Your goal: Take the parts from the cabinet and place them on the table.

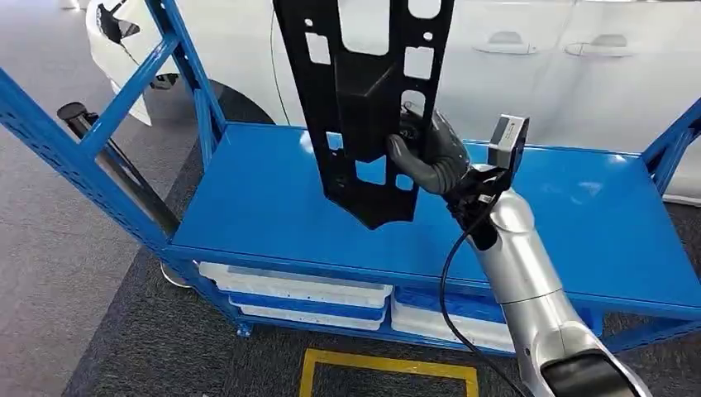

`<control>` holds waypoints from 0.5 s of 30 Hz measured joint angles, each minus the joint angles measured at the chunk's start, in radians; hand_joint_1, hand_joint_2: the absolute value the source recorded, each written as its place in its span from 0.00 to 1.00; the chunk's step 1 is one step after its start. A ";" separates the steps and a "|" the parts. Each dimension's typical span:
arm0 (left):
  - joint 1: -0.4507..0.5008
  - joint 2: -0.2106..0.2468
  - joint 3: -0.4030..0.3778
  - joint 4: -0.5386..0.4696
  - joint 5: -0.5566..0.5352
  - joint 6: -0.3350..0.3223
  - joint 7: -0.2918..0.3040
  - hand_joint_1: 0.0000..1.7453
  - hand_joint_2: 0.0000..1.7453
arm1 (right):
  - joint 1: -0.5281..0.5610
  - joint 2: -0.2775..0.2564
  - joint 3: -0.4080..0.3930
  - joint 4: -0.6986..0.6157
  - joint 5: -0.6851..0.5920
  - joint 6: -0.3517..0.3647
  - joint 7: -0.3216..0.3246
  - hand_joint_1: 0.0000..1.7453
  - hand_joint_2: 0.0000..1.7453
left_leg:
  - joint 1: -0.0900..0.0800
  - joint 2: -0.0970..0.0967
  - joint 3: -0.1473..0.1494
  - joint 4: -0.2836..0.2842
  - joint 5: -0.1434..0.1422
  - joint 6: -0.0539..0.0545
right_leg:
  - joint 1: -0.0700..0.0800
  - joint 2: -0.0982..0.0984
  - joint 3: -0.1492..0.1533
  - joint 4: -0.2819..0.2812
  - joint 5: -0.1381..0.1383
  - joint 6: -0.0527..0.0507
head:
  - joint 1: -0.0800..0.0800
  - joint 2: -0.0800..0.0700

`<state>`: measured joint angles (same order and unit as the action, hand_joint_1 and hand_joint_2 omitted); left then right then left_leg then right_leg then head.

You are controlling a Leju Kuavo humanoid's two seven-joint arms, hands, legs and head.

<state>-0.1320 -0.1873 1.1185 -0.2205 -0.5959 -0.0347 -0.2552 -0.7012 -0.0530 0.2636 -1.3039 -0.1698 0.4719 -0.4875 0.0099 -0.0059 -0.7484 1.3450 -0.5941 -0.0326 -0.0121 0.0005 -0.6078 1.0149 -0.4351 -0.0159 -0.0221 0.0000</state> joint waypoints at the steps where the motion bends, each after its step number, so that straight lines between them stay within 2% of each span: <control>1: 0.001 0.000 0.000 0.000 0.000 0.000 0.003 0.00 1.00 | 0.000 0.000 0.002 0.000 0.000 0.001 0.003 1.00 1.00 | 0.000 0.000 0.003 -0.013 0.020 0.001 | 0.000 0.000 0.001 0.000 0.000 0.000 | 0.000 0.000; 2: 0.001 0.000 0.000 0.000 0.000 0.002 0.005 0.00 1.00 | 0.000 0.000 0.003 0.000 -0.001 0.002 0.003 1.00 1.00 | 0.000 0.000 0.031 -0.073 0.060 0.005 | 0.001 0.001 0.002 0.001 -0.001 0.000 | 0.000 0.000; 3: 0.000 0.000 0.000 0.000 0.000 0.003 0.005 0.00 1.00 | 0.000 0.000 0.003 0.000 -0.002 0.002 0.003 1.00 1.00 | 0.000 0.000 0.070 -0.157 0.104 0.009 | 0.001 0.003 0.004 0.001 -0.001 0.001 | 0.000 0.000; 4: -0.001 0.000 0.000 0.000 0.000 0.004 0.005 0.00 1.00 | -0.001 0.002 0.003 -0.001 -0.002 0.002 0.003 1.00 1.00 | -0.001 0.000 0.127 -0.271 0.155 0.018 | 0.002 0.004 0.008 0.001 -0.003 0.004 | 0.000 0.000; 5: -0.002 0.001 0.000 0.000 0.000 0.005 0.006 0.00 1.00 | -0.001 0.002 0.003 -0.002 -0.002 0.002 0.003 1.00 1.00 | -0.004 -0.001 0.151 -0.321 0.151 0.025 | 0.004 0.004 0.008 0.000 -0.004 0.006 | 0.000 0.000; 8: -0.001 0.001 0.000 0.000 0.000 0.005 0.007 0.00 1.00 | -0.002 0.002 0.005 -0.003 -0.003 0.003 0.004 1.00 1.00 | -0.011 -0.002 0.151 -0.328 0.152 0.034 | 0.004 0.005 0.004 -0.002 0.000 0.024 | 0.001 0.000; 9: -0.001 0.001 0.000 0.000 0.000 0.006 0.007 0.00 1.00 | -0.003 0.002 0.006 -0.003 -0.003 0.004 0.005 1.00 1.00 | -0.011 -0.002 0.152 -0.333 0.156 0.040 | 0.004 0.005 0.006 -0.006 0.003 0.030 | 0.000 0.000; 10: -0.001 0.001 0.001 0.000 0.000 0.006 0.007 0.00 1.00 | -0.004 0.002 0.007 -0.005 -0.003 0.005 0.006 1.00 1.00 | 0.001 0.000 0.159 -0.348 0.165 0.049 | 0.006 0.005 0.005 -0.003 -0.005 0.035 | 0.001 0.000; 11: -0.001 0.000 0.000 0.000 0.000 0.006 0.007 0.00 1.00 | -0.008 0.002 0.007 -0.006 -0.004 0.007 0.007 1.00 1.00 | -0.001 0.001 0.160 -0.352 0.169 0.054 | 0.006 0.004 -0.005 0.022 -0.027 0.037 | 0.002 0.000; 13: -0.004 0.000 0.001 0.000 0.000 0.005 0.007 0.00 1.00 | -0.012 0.002 0.008 -0.006 -0.006 0.010 0.007 1.00 1.00 | -0.002 0.002 0.157 -0.352 0.169 0.059 | 0.002 0.004 -0.068 0.165 -0.106 0.042 | 0.004 0.000; 14: -0.002 0.000 0.001 0.000 0.000 0.005 0.007 0.00 1.00 | -0.010 0.002 0.009 -0.006 -0.006 0.010 0.008 1.00 1.00 | -0.002 0.002 0.157 -0.352 0.169 0.060 | 0.000 0.004 -0.110 0.258 -0.142 0.046 | 0.004 0.000; 15: -0.001 0.000 0.001 0.000 0.000 0.004 0.008 0.00 1.00 | -0.008 0.002 0.012 -0.005 -0.006 0.011 0.008 1.00 1.00 | -0.003 0.002 0.155 -0.350 0.169 0.060 | -0.002 0.004 -0.137 0.315 -0.155 0.050 | 0.004 0.000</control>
<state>-0.1330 -0.1873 1.1192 -0.2205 -0.5955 -0.0305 -0.2476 -0.7092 -0.0507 0.2754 -1.3092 -0.1759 0.4833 -0.4791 0.0073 -0.0038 -0.5931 0.9952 -0.4249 0.0271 -0.0137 0.0043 -0.7446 1.3301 -0.5905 0.0340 -0.0183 0.0000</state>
